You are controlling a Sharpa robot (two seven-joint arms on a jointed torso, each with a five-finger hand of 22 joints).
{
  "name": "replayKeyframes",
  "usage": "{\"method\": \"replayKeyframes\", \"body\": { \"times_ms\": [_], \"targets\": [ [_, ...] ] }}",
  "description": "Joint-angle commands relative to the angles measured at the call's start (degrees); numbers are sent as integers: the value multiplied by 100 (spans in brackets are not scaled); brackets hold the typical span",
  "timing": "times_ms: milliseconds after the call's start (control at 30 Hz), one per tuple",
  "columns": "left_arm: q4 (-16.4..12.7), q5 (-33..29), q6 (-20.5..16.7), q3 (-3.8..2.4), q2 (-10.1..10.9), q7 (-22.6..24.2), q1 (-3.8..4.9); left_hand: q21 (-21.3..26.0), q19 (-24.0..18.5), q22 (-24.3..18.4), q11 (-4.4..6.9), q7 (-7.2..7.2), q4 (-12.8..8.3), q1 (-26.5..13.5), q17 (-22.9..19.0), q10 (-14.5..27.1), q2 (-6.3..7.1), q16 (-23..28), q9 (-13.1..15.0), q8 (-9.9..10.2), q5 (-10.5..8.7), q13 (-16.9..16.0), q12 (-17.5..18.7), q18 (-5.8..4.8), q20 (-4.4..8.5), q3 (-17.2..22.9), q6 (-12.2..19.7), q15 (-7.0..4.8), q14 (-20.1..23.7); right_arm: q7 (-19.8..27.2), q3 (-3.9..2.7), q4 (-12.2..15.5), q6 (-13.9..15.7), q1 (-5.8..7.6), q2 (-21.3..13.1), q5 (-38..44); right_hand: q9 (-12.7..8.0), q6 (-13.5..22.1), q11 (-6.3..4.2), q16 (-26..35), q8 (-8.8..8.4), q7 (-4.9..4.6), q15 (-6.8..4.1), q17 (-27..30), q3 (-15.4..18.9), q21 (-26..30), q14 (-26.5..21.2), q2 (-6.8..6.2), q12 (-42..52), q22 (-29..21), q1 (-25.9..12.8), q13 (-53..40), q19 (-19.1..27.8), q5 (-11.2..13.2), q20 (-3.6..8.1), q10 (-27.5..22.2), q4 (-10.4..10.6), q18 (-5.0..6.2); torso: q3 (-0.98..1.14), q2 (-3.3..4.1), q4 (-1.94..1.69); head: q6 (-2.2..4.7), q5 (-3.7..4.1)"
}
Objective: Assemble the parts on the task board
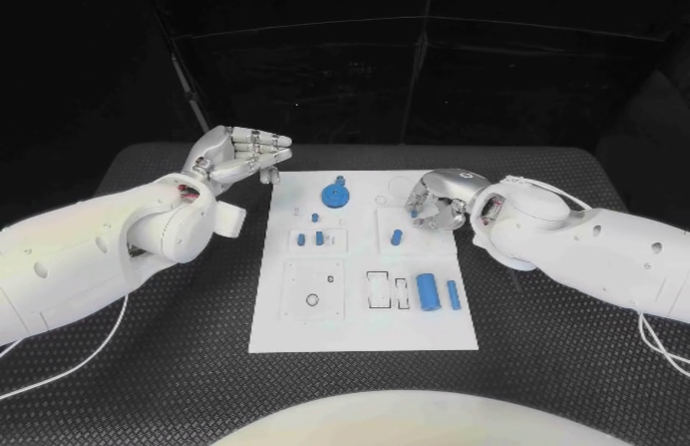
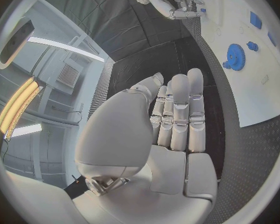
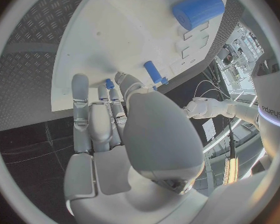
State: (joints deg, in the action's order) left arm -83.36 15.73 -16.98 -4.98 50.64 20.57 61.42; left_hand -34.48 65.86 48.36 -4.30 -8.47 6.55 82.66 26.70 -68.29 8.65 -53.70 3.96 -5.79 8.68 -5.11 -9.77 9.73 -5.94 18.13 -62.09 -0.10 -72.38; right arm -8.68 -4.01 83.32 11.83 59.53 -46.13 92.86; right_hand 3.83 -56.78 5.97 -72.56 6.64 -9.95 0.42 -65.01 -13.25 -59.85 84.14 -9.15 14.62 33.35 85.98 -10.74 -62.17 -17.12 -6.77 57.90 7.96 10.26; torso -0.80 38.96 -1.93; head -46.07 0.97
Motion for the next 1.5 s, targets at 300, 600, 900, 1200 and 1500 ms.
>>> {"method": "replayKeyframes", "body": {
  "times_ms": [300, 600, 900, 1200, 1500],
  "targets": [
    [-14, -225, -41, -6, 7, 141, 2, 49, -56, -22, -26, -9, -5, -13, -19, 1, -26, 48, -7, 29, -18, 5, -39, 76, -7, -11, -43, 10, 46, -136, -4, -50, -231, 3, 88, 276, 24, -350, -74, -289, -10, 76, -18, -312, -549, -348, 228, 239, -77, 469, 97, 257, -212, 458, 47, 418, -107, -108, 1, -1, 1, -41, -13],
    [-16, -226, -35, -6, 13, 118, -2, 69, -58, -36, -28, -12, -10, -3, -30, 5, -39, 68, -8, 32, -16, 5, -43, 76, -8, -6, -43, 11, 53, -397, -4, -32, -295, -2, 145, 673, 21, -563, -125, -459, -14, 121, -59, -469, -1030, -661, 253, 271, -142, 881, 41, 398, -345, 638, 95, 691, -282, -165, 0, -2, 2, -61, -5],
    [-35, -226, -16, -6, 29, 99, -10, 87, -59, -49, -32, -16, -16, 5, -40, 15, -45, 85, -9, 37, -16, 7, -42, 76, -9, -3, -41, 13, 59, -665, -4, 72, -40, -22, 157, 1114, 22, -678, -153, -524, -34, 139, -77, -510, -1362, -823, 251, 298, -190, 1080, -28, 474, -374, 720, 110, 830, -469, -188, 1, -5, 2, -77, 13],
    [-35, -247, -9, -6, 51, 101, -24, 101, -60, -58, -35, -20, -20, 10, -47, 24, -50, 99, -10, 40, -16, 9, -41, 75, -10, 0, -38, 15, 64, -747, -6, 372, 174, -27, 24, 1286, 21, -706, -157, -553, -45, 138, -77, -536, -1452, -885, 254, 280, -208, 1164, -81, 495, -394, 744, 112, 865, -528, -200, 1, -13, 5, -82, 3],
    [-25, -314, 2, -6, 58, 108, -34, 113, -62, -67, -38, -24, -25, 15, -54, 32, -52, 111, -11, 44, -16, 10, -40, 75, -11, 1, -34, 17, 69, -754, -13, 773, 410, -25, -163, 1307, 21, -719, -158, -575, -51, 140, -76, -561, -1475, -920, 258, 258, -217, 1217, -129, 505, -411, 761, 111, 878, -542, -208, -5, -12, -7, -63, 11]
  ]
}}
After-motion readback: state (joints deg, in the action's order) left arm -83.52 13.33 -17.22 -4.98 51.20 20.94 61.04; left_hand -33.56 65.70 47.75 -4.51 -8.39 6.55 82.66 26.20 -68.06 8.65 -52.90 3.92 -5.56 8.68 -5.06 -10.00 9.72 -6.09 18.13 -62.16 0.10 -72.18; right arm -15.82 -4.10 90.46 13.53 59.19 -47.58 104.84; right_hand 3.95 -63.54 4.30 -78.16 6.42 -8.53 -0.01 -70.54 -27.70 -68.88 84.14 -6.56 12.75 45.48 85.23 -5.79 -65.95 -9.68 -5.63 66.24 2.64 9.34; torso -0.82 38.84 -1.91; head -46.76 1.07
